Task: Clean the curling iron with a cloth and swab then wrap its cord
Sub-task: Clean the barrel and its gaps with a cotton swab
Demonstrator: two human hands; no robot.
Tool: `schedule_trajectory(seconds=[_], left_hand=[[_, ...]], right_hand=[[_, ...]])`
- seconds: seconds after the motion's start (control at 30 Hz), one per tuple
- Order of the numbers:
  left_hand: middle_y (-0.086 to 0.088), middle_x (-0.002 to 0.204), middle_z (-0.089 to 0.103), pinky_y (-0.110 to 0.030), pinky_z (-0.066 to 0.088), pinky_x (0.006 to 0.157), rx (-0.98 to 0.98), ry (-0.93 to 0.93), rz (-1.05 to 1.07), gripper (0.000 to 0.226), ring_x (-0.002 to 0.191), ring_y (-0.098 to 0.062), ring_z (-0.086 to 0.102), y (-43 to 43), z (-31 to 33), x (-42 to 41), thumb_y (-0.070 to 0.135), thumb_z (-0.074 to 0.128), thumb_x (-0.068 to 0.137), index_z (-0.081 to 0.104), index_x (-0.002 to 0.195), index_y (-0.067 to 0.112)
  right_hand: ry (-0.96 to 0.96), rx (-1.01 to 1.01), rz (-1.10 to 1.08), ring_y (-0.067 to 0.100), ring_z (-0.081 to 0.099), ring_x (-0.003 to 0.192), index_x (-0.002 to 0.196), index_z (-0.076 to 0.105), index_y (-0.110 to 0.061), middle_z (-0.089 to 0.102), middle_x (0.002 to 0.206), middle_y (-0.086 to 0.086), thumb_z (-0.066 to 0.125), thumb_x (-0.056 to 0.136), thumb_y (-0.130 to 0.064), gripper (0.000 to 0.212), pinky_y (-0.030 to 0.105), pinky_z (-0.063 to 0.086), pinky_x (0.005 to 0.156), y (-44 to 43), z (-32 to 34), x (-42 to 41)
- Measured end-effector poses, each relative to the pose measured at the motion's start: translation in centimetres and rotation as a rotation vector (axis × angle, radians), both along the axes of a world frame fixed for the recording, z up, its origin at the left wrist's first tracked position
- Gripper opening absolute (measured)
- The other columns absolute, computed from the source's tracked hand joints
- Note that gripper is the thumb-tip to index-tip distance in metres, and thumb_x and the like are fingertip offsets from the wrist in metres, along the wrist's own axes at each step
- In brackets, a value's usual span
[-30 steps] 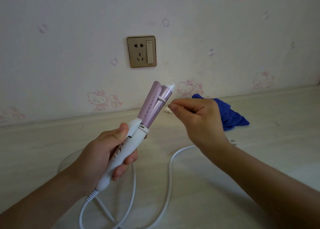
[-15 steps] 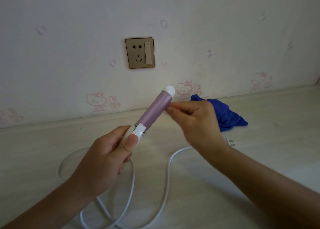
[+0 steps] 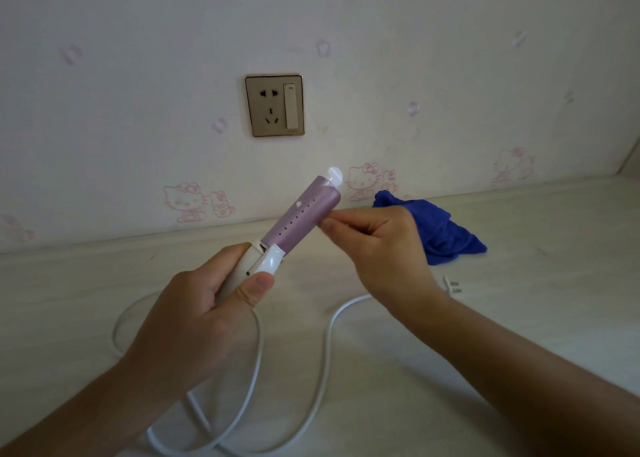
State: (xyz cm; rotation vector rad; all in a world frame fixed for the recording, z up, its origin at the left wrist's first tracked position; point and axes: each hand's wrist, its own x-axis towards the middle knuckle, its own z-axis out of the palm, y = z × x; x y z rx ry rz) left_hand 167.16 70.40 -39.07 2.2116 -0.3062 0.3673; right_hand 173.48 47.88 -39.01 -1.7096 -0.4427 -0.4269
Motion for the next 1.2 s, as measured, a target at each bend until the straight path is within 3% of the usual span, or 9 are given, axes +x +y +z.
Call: schedule_trajectory(seconds=[0.1, 0.27, 0.37, 0.5, 0.63, 0.77, 0.87, 1.03, 1.2], left_hand=[[-0.014, 0.064, 0.052, -0.042, 0.044, 0.051, -0.071, 0.039, -0.051, 0.05, 0.049, -0.016, 0.042, 0.2, -0.3, 0.1, 0.074, 0.049, 0.084, 0.066, 0.109, 0.034], [-0.012, 0.064, 0.052, -0.025, 0.035, 0.044, -0.216, 0.111, -0.144, 0.048, 0.044, -0.015, 0.043, 0.3, -0.9, 0.2, 0.069, 0.05, 0.087, 0.068, 0.101, 0.027], [-0.006, 0.062, 0.053, -0.027, 0.037, 0.041, -0.288, 0.162, -0.149, 0.049, 0.043, -0.019, 0.044, 0.4, -1.2, 0.4, 0.069, 0.051, 0.086, 0.071, 0.103, 0.027], [-0.006, 0.062, 0.055, -0.028, 0.036, 0.041, -0.405, 0.243, -0.16, 0.063, 0.044, -0.023, 0.043, 1.0, -1.1, 0.6, 0.083, 0.059, 0.076, 0.07, 0.089, 0.022], [-0.01, 0.059, 0.055, -0.024, 0.033, 0.04, -0.525, 0.312, -0.187, 0.05, 0.038, -0.022, 0.038, 0.7, -1.0, 0.6, 0.075, 0.062, 0.077, 0.069, 0.075, 0.025], [-0.01, 0.058, 0.055, -0.021, 0.031, 0.039, -0.57, 0.33, -0.187, 0.045, 0.036, -0.019, 0.037, 0.5, -1.0, 0.6, 0.066, 0.057, 0.078, 0.068, 0.074, 0.023], [-0.011, 0.058, 0.054, -0.021, 0.03, 0.039, -0.569, 0.326, -0.208, 0.047, 0.036, -0.019, 0.037, 0.5, -0.7, 0.5, 0.065, 0.056, 0.081, 0.067, 0.075, 0.02], [-0.01, 0.06, 0.054, -0.024, 0.031, 0.041, -0.49, 0.244, -0.18, 0.051, 0.039, -0.021, 0.038, 0.9, 0.3, 0.3, 0.063, 0.053, 0.085, 0.063, 0.08, 0.014], [-0.007, 0.064, 0.051, -0.027, 0.035, 0.044, -0.295, 0.139, -0.131, 0.037, 0.046, -0.02, 0.041, 1.0, 1.1, -1.3, 0.059, 0.048, 0.093, 0.067, 0.087, 0.028]], right_hand=[[-0.031, -0.02, -0.004, 0.013, 0.032, 0.048, 0.071, 0.068, 0.005, 0.044, 0.054, 0.02, 0.068, 0.098, -0.013, 0.032, 0.026, 0.03, 0.047, 0.1, -0.1, -0.1], [-0.044, -0.006, -0.047, 0.028, 0.033, 0.047, 0.079, 0.071, 0.008, 0.05, 0.056, 0.025, 0.068, 0.097, -0.013, 0.028, 0.032, 0.03, 0.046, -0.1, -0.1, 0.2], [-0.05, -0.009, -0.033, 0.015, 0.031, 0.047, 0.068, 0.065, 0.006, 0.043, 0.052, 0.019, 0.068, 0.097, -0.012, 0.034, 0.027, 0.029, 0.047, -0.1, -0.3, 0.2], [-0.055, -0.076, 0.016, 0.009, 0.031, 0.046, 0.057, 0.055, -0.003, 0.038, 0.047, 0.004, 0.067, 0.096, -0.009, 0.042, 0.024, 0.031, 0.048, 0.7, -0.7, -0.4], [-0.043, 0.01, -0.011, 0.008, 0.032, 0.045, 0.055, 0.056, -0.01, 0.038, 0.046, -0.003, 0.067, 0.097, -0.009, 0.043, 0.024, 0.03, 0.047, -0.2, -0.1, 0.2], [-0.115, -0.098, 0.06, 0.024, 0.034, 0.046, 0.059, 0.054, 0.0, 0.04, 0.048, 0.009, 0.065, 0.097, -0.009, 0.041, 0.034, 0.031, 0.047, 1.1, -0.8, -0.9], [-0.155, -0.066, 0.031, 0.018, 0.03, 0.046, 0.058, 0.048, 0.002, 0.035, 0.048, 0.008, 0.066, 0.097, -0.005, 0.043, 0.031, 0.029, 0.048, 0.6, -0.6, -0.4], [-0.158, -0.003, -0.042, 0.031, 0.033, 0.05, 0.065, 0.057, 0.008, 0.037, 0.052, 0.019, 0.065, 0.098, -0.005, 0.036, 0.039, 0.028, 0.047, -0.7, -0.3, 0.8], [-0.106, 0.05, -0.047, 0.039, 0.042, 0.059, 0.081, 0.073, 0.0, 0.051, 0.063, 0.03, 0.068, 0.097, -0.01, 0.019, 0.042, 0.036, 0.052, -1.7, 0.2, 0.9]])
